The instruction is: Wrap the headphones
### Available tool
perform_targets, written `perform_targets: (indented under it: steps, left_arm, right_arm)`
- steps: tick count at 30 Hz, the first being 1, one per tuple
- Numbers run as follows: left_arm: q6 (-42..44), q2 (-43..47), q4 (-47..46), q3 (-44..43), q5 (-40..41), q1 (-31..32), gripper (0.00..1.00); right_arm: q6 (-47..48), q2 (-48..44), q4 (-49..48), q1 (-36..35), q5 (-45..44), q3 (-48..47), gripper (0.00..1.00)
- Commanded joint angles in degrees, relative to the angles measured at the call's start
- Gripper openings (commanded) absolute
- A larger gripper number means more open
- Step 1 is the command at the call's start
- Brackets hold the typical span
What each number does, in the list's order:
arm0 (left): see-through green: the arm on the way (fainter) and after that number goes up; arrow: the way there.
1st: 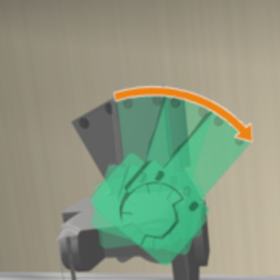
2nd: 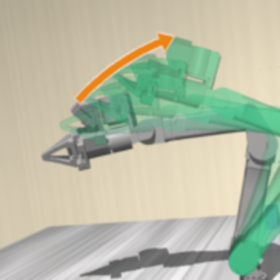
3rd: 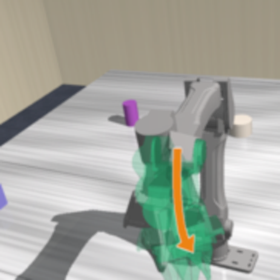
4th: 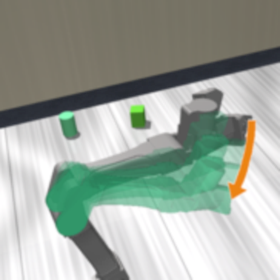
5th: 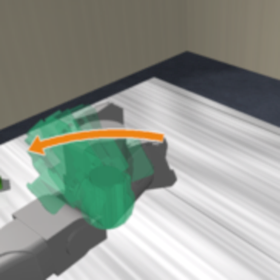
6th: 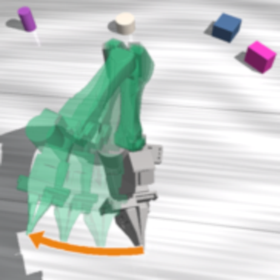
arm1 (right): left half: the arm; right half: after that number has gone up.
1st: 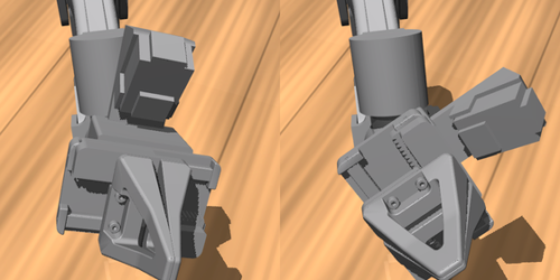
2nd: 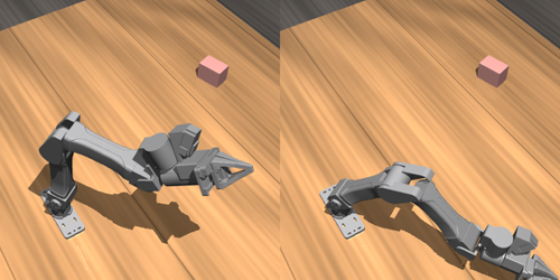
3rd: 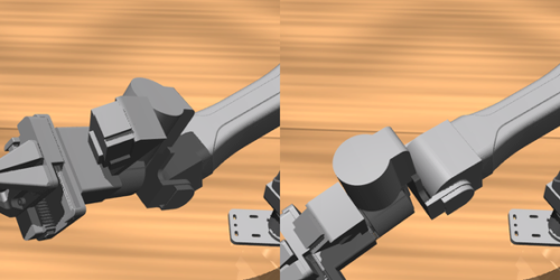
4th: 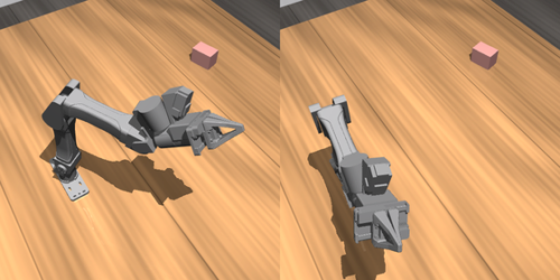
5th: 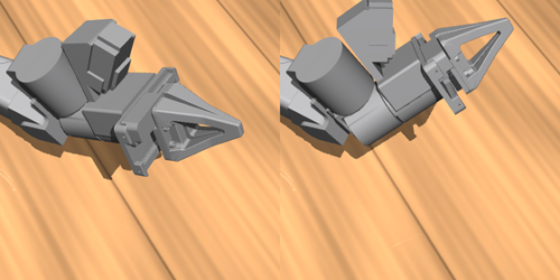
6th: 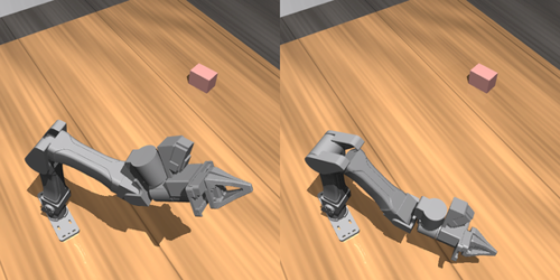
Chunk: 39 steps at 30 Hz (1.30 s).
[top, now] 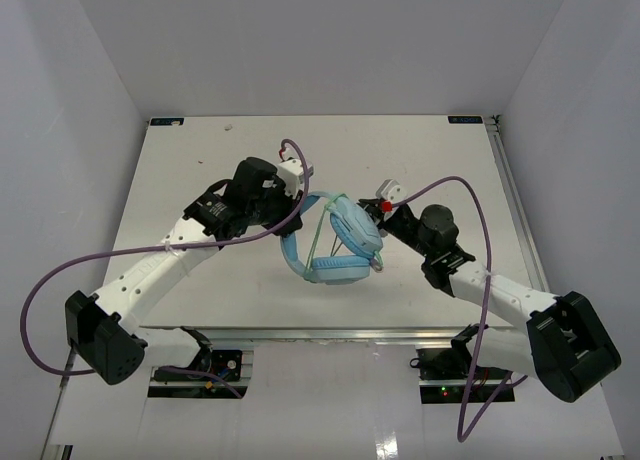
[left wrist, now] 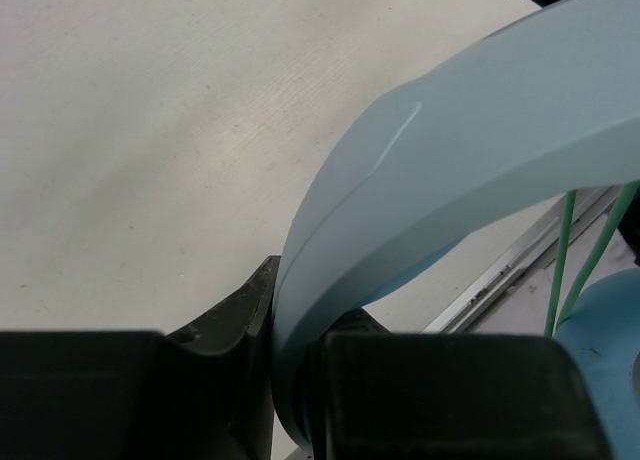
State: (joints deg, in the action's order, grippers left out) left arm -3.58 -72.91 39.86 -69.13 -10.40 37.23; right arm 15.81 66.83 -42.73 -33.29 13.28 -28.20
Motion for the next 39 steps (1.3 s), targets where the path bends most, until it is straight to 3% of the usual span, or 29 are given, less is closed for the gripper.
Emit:
perform_targets:
  steps: [1, 9, 16, 23, 39]
  left_arm:
    - [6.6, -0.3, 3.4, -2.0, 2.4, 0.8, 0.00]
    - [11.2, -6.4, 3.1, -3.1, 7.5, 0.6, 0.00]
    - [12.1, -14.4, 3.7, -5.9, 6.6, -1.3, 0.00]
    - [12.3, -23.4, 4.6, -9.2, 6.6, -4.7, 0.00]
    - [13.1, -41.0, 7.5, -18.6, 6.3, -9.3, 0.00]
  right_arm:
    - [2.0, -0.3, -2.8, 2.0, 1.4, -6.8, 0.18]
    - [5.1, 7.0, -0.3, 2.1, -1.8, -12.7, 0.17]
    - [6.7, 14.5, 0.3, 2.8, -3.6, -16.0, 0.08]
    - [6.1, 20.4, 1.7, 4.0, 1.5, -19.9, 0.08]
    - [5.3, 34.6, 4.4, 6.7, 1.3, -28.4, 0.09]
